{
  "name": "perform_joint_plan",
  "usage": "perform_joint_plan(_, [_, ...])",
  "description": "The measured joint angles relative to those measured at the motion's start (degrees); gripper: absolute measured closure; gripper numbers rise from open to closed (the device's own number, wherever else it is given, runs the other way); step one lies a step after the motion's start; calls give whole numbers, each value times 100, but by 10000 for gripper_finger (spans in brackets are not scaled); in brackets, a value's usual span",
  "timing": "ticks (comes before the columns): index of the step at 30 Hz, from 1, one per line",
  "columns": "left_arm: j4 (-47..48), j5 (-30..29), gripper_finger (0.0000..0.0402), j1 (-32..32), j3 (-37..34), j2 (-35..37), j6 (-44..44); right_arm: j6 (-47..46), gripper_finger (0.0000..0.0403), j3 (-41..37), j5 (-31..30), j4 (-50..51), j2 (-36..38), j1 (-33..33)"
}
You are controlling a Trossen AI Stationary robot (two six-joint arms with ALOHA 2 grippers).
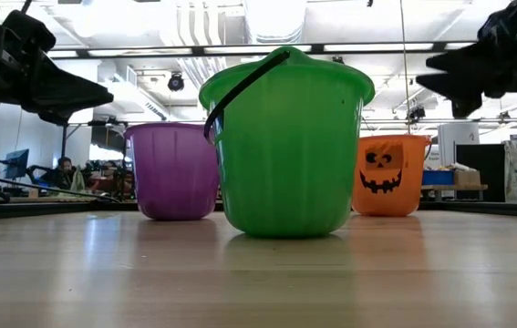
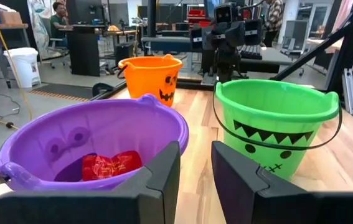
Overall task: Organize candy in baskets
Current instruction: Return to Home Position
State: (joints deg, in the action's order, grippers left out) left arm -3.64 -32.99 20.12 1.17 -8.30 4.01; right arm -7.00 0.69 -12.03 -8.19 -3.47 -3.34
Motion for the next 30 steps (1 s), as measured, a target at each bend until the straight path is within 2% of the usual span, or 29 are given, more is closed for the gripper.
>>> perform_joint_plan(6, [6,0,324,0,2,-119,-48,-608,213,0,0,230,-116,1])
perform_joint_plan(30, [5,2,324,0,9,-325,-48,-591,213,-4,-2,214,-157,1])
